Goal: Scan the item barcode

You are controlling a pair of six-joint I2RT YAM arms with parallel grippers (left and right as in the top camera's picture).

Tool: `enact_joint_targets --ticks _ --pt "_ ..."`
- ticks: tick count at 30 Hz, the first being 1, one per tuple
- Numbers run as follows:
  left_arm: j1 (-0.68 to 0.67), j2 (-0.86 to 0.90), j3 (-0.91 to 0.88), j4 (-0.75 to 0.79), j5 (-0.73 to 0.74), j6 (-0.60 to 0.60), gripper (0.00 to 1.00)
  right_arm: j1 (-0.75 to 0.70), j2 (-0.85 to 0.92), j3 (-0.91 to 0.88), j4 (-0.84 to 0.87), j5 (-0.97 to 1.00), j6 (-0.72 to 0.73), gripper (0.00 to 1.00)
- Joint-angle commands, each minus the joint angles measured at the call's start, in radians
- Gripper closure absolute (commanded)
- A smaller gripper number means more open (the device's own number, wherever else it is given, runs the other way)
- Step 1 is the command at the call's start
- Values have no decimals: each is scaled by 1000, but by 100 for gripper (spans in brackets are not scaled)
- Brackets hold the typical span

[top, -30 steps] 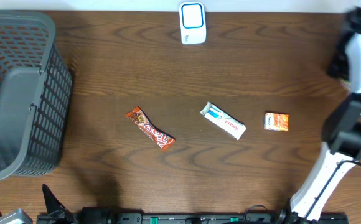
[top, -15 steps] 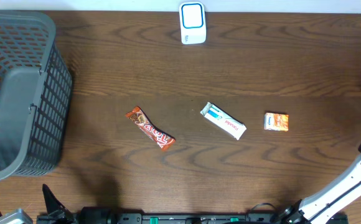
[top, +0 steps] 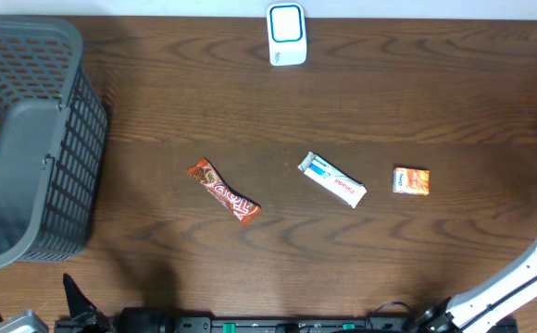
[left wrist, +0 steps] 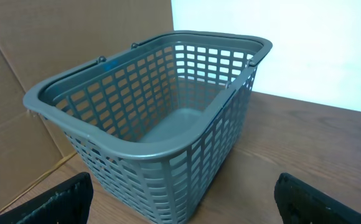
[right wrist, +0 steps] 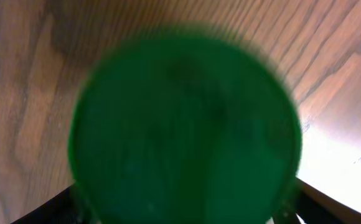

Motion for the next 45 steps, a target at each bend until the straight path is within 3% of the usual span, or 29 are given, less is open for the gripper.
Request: enact_joint_targets --ticks 1,5,10,18,21,26,29,32,35,40,43,45 --pt "-3 -12 -1 0 -9 16 7 -7 -13 0 -10 -8 6 22" --pt "-3 -12 -1 0 -9 16 7 -6 -27 3 -26 -19 3 21" --pt "-3 -12 -1 0 -9 16 7 18 -138 38 -33 -159 3 1" --pt "-3 -12 -1 0 -9 16 7 226 -437 50 -93 -400 48 1" --pt "-3 -12 -1 0 -9 16 7 394 -478 50 -177 -366 48 1" --pt "-3 -12 -1 0 -9 16 7 753 -454 -6 -294 -81 93 1" --pt "-3 -12 -1 0 -9 16 7 876 -438 -93 -273 -42 91 1" --pt "-3 -12 -1 0 -9 16 7 1027 -423 -256 -176 -36 -1 1" --pt "-3 -12 -1 0 -9 16 7 1104 -421 -364 -86 -31 73 1" --pt "-3 -12 -1 0 -9 16 7 1166 -421 -456 -44 -31 381 1" --pt "-3 -12 -1 0 -9 16 7 1170 -421 -470 -20 -26 382 1" --pt "-3 -12 -1 0 -9 16 7 1172 -421 -483 19 -22 269 1"
